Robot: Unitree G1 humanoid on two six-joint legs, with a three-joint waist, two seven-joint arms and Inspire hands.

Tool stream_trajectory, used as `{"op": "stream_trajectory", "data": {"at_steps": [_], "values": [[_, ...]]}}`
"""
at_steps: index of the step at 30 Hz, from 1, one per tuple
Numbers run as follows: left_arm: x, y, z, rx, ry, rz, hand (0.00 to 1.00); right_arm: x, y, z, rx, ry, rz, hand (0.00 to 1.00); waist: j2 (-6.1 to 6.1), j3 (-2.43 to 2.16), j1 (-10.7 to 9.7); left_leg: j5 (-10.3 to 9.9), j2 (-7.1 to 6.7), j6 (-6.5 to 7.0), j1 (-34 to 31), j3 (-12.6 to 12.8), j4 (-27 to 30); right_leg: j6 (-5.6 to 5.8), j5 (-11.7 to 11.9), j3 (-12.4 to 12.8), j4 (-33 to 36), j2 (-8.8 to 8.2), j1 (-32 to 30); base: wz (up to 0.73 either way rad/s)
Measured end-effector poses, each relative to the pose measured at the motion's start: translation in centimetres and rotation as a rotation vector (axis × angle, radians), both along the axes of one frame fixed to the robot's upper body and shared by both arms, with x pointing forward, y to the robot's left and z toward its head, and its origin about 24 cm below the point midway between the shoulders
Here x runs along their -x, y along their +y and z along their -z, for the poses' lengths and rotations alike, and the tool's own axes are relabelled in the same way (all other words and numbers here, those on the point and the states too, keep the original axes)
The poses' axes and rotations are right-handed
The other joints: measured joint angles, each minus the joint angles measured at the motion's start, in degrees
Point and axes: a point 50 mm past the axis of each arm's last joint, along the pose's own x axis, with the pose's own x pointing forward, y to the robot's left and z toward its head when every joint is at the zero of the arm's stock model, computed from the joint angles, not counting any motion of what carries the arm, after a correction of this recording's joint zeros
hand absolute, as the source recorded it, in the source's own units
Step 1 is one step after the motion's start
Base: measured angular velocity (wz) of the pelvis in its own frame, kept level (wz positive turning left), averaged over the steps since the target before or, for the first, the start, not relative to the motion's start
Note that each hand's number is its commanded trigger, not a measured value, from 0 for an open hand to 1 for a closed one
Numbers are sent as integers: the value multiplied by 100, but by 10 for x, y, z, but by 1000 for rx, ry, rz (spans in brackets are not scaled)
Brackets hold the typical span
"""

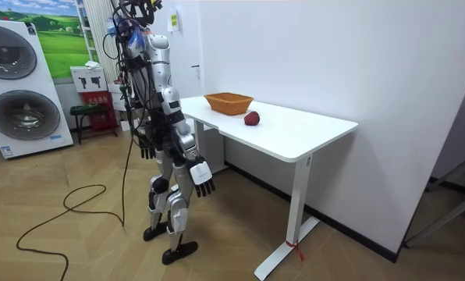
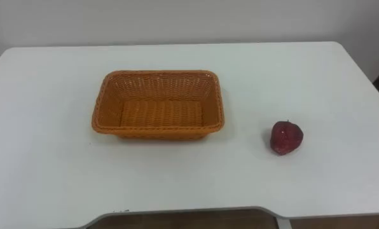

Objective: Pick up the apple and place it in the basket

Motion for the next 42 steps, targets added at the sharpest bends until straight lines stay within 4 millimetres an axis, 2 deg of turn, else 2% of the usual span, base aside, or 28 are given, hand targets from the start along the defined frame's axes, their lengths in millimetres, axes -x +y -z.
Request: {"op": "stream_trajectory", "data": {"at_steps": [9,11,14,17,19,22,25,27,29,32,36,39,41,42], "values": [[-2,0,0,-1,-9,1,0,-2,1,0,10,-8,16,0,0,-2,16,0,3,0,-53,-3,-6,0,0,7,14,2,-51,0],[-3,1,0,-6,-14,-1,0,-2,2,0,18,-17,75,0,-6,-1,14,0,3,0,-67,-9,-5,0,0,6,11,3,-63,0],[-2,2,0,-23,-22,-25,0,0,3,1,29,-48,303,0,-17,-14,-9,0,2,0,-50,3,-5,0,0,7,21,1,-57,-1],[-3,5,-1,-45,-56,-92,0,-2,-7,-2,72,-86,560,0,-22,-23,-52,0,-4,0,-27,18,-7,1,0,4,20,-7,-40,-1],[4,11,-4,-73,-90,-173,0,-16,-26,-12,100,-219,872,0,-17,-20,-222,0,-8,0,46,21,-36,8,-5,3,20,-8,-10,0],[8,21,-8,-118,-109,-233,0,-35,-50,-28,127,-375,1188,0,-9,-13,-423,0,-1,0,40,78,-32,7,-6,19,36,-5,-7,-1],[8,27,-10,-142,-146,-267,0,-43,-65,-40,175,-437,1360,0,-24,-18,-485,0,3,0,41,135,-50,9,-11,92,40,2,-56,-9],[7,29,-11,-150,-160,-266,0,-42,-71,-45,231,-444,1403,0,-31,-18,-494,0,1,1,39,139,-62,14,-15,109,103,3,-81,-8],[5,30,-12,-157,-173,-269,0,-43,-75,-49,270,-436,1443,0,-60,-37,-497,0,-3,1,8,146,-66,15,-16,136,117,4,-121,-5],[6,32,-14,-168,-188,-258,0,-50,-88,-67,342,-479,1530,0,-19,-53,-490,1,-13,2,-63,168,-35,21,-19,181,210,-1,-203,-6],[5,35,-15,-188,-192,-251,0,-65,-108,-104,469,-615,1606,0,5,-43,-517,2,-17,4,-107,140,7,21,-20,136,206,-10,-214,5],[2,34,-15,-189,-212,-247,0,-77,-116,-134,594,-732,1572,0,3,-38,-474,3,-18,6,-212,122,31,22,-25,101,219,-18,-331,5],[1,35,-15,-191,-218,-240,0,-87,-117,-156,705,-829,1504,0,9,-40,-458,6,-18,9,-250,122,35,22,-25,106,244,-16,-350,0],[3,34,-15,-191,-210,-236,0,-96,-116,-168,796,-889,1410,0,5,-38,-455,7,-18,10,-255,124,40,20,-26,108,282,-17,-373,-5]]}}
